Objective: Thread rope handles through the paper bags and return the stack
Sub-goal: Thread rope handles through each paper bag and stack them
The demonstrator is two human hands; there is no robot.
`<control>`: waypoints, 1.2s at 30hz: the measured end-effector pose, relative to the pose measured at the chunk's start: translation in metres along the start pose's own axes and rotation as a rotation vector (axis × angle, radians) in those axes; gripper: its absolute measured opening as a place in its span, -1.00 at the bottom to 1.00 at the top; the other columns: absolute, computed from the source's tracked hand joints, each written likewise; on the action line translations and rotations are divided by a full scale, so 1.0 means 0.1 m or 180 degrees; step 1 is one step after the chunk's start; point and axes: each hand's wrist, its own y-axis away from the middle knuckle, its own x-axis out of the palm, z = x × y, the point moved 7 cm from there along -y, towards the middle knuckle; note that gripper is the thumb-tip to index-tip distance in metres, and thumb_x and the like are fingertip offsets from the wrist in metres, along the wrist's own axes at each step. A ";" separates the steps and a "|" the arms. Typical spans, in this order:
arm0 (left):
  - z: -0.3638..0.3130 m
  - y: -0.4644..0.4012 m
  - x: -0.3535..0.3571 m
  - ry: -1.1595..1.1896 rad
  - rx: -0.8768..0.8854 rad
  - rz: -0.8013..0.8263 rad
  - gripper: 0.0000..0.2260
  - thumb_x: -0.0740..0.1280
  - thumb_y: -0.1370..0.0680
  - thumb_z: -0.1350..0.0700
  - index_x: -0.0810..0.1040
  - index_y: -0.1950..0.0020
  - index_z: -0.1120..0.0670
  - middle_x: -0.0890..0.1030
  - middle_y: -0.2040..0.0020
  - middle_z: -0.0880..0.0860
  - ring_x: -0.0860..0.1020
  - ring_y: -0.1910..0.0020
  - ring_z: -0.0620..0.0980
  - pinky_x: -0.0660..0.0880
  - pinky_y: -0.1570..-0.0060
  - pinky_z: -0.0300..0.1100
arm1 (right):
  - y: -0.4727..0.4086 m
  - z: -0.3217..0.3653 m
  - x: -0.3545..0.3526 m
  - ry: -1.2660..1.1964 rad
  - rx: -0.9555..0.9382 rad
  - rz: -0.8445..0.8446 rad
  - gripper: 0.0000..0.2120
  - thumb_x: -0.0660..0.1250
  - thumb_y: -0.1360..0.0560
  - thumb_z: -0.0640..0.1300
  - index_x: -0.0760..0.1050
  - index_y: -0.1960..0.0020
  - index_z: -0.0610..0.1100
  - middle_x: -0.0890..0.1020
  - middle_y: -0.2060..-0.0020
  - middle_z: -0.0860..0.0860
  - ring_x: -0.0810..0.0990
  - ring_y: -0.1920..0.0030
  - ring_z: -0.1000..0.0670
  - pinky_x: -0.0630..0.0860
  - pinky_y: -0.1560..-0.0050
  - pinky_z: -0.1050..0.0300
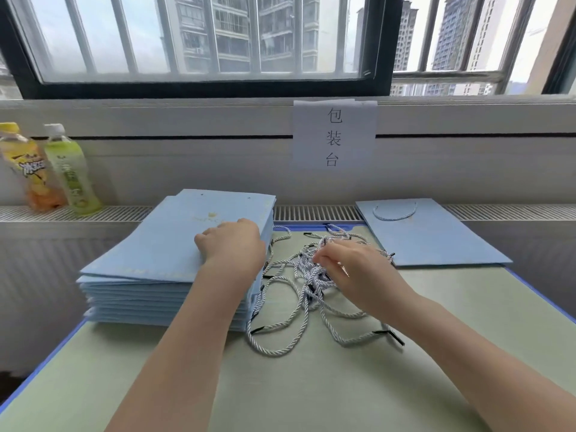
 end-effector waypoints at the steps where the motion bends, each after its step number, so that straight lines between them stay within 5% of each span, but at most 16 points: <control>1: 0.00 0.01 -0.01 -0.0051 0.0059 -0.0026 -0.68 0.13 -0.62 -0.08 0.41 -0.23 0.11 0.51 -0.19 0.14 0.46 -0.20 0.17 0.22 0.03 -0.11 | 0.00 -0.01 0.01 -0.0047 0.0020 -0.0008 -0.83 0.22 -0.57 -0.13 0.59 0.00 -0.07 0.65 0.13 0.06 0.59 0.13 -0.01 0.51 0.12 0.01; 5: -0.03 0.05 -0.09 -0.0309 0.0247 -0.0078 -0.68 0.08 -0.64 -0.09 0.44 -0.21 0.09 0.53 -0.16 0.09 0.48 -0.17 0.13 0.26 0.07 -0.14 | 0.01 -0.06 0.07 -0.0256 0.0170 -0.0008 -0.84 0.23 -0.58 -0.16 0.59 -0.04 -0.08 0.64 0.10 0.07 0.57 0.11 0.04 0.49 0.06 0.06; 11: -0.10 0.16 -0.31 -0.0308 0.0279 -0.0505 -0.90 0.17 -0.60 0.20 0.46 -0.05 0.09 0.55 -0.07 0.10 0.52 -0.08 0.13 0.29 0.14 -0.16 | 0.01 -0.12 0.15 -0.0761 0.0484 0.0101 -0.82 0.20 -0.59 -0.17 0.58 -0.05 -0.07 0.65 0.11 0.09 0.59 0.09 0.06 0.51 0.01 0.06; 14: -0.20 0.30 -0.56 0.0005 0.0391 -0.1157 -0.83 0.15 -0.60 0.19 0.31 0.19 0.06 0.49 0.12 0.10 0.47 0.14 0.12 0.28 0.19 -0.16 | -0.02 -0.11 0.10 -0.2101 0.1036 0.0045 -0.81 0.15 -0.61 -0.13 0.54 -0.05 -0.08 0.65 0.11 0.04 0.62 0.06 0.04 0.57 -0.01 0.11; 17: -0.54 0.53 -0.67 0.0283 0.0919 -0.1613 -0.80 0.20 -0.59 0.05 0.33 0.23 0.03 0.40 0.26 0.05 0.45 0.26 0.10 0.23 0.32 -0.20 | -0.05 -0.06 0.12 -0.4085 0.1712 0.0116 -0.64 0.16 -0.52 0.09 0.52 -0.11 -0.14 0.66 0.08 -0.09 0.64 0.07 -0.04 0.60 0.09 0.13; 20: -0.87 0.74 -0.63 0.0242 0.1529 -0.1849 -0.67 0.56 -0.20 0.03 0.40 0.52 0.03 0.42 0.55 0.00 0.39 0.60 0.02 -0.05 0.45 -0.34 | -0.05 -0.06 0.02 -0.5211 0.2050 -0.0016 -0.65 0.13 -0.55 0.08 0.53 0.02 -0.16 0.62 0.31 -0.02 0.59 0.31 0.01 0.55 0.27 0.11; 22: -1.00 0.79 -0.49 0.0387 0.1700 -0.1990 -0.69 0.52 -0.23 0.00 0.43 0.55 0.02 0.42 0.57 -0.03 0.42 0.58 0.00 0.03 0.45 -0.31 | -0.03 -0.16 -0.04 -0.4994 0.2182 -0.0226 -0.72 0.11 -0.62 -0.13 0.46 0.18 -0.22 0.58 0.45 -0.01 0.55 0.44 0.04 0.49 0.34 0.16; 24: -1.07 0.83 -0.40 0.0756 0.1897 -0.2021 -0.71 0.28 -0.44 -0.02 0.46 0.48 0.01 0.47 0.52 -0.04 0.46 0.50 0.01 0.16 0.44 -0.28 | 0.02 -0.31 -0.12 -0.4693 0.2299 -0.0466 -0.73 0.06 -0.62 -0.28 0.43 0.20 -0.22 0.57 0.51 0.01 0.55 0.50 0.08 0.47 0.45 0.25; 28: -0.96 0.70 -0.32 0.1651 0.1880 -0.2040 -0.66 0.07 -0.54 0.02 0.62 0.16 0.07 0.64 0.23 -0.01 0.58 0.22 0.06 0.47 0.23 -0.11 | 0.15 -0.84 -0.31 -0.3811 0.2795 -0.1088 -0.79 0.07 -0.63 -0.26 0.48 0.01 -0.19 0.64 0.15 -0.10 0.62 0.24 -0.06 0.56 0.21 0.08; 32: -0.73 0.53 -0.26 0.2107 0.1234 -0.2190 -0.67 0.06 -0.52 0.08 0.57 -0.06 0.14 0.59 0.05 0.08 0.52 0.07 0.12 0.44 0.08 -0.05 | 0.26 -1.36 -0.73 -0.2326 0.2674 -0.1471 -0.81 0.11 -0.59 -0.23 0.48 0.00 -0.26 0.56 0.17 -0.12 0.53 0.25 -0.05 0.45 0.20 0.09; 36: -0.79 0.39 0.09 0.1447 0.0908 -0.0785 -0.74 0.13 -0.54 0.22 0.44 -0.21 0.14 0.52 -0.12 0.12 0.46 -0.11 0.14 0.35 0.05 -0.05 | 0.40 -1.66 -1.01 -0.1772 0.2577 -0.1386 -0.78 0.13 -0.53 -0.25 0.54 0.13 -0.20 0.59 0.32 -0.01 0.52 0.31 0.01 0.42 0.25 0.12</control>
